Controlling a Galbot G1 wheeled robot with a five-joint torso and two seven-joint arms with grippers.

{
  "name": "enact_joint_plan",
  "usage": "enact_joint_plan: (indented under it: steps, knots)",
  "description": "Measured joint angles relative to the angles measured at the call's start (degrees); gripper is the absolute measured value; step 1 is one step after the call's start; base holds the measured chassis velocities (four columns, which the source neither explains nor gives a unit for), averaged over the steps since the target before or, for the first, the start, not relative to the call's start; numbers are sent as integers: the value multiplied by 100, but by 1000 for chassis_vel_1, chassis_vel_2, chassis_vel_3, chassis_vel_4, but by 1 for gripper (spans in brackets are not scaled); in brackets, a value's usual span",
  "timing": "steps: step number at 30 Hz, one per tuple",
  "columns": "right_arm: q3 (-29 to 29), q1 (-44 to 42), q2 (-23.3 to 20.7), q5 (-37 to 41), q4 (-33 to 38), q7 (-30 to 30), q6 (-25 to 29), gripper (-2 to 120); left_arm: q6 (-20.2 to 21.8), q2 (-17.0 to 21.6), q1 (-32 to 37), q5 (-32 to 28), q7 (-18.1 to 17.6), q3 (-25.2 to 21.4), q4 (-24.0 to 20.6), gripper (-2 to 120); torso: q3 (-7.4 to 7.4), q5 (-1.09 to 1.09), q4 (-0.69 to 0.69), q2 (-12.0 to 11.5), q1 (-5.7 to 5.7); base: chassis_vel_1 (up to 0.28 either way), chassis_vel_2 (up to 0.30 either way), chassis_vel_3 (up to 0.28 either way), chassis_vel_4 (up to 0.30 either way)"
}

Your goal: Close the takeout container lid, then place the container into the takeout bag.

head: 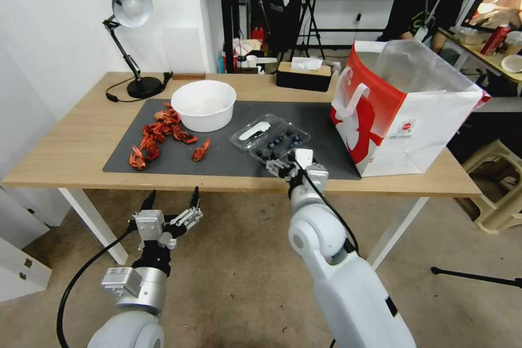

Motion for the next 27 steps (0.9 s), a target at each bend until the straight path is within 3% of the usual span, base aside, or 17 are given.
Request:
enact_joint_plan:
  steps: [10, 27]
  knots:
    - [-15, 262, 94, 505, -210, 574, -380, 100, -64, -6, -48, -13, -14, 9, 105, 100, -1, 0, 0, 0, 0, 0, 0, 0, 0]
    - [146, 256, 56, 753, -149, 728, -566, 100, -130, 6, -80, -51, -68, 42, 167, 100, -1, 1, 0, 0, 0, 0, 0, 0, 0]
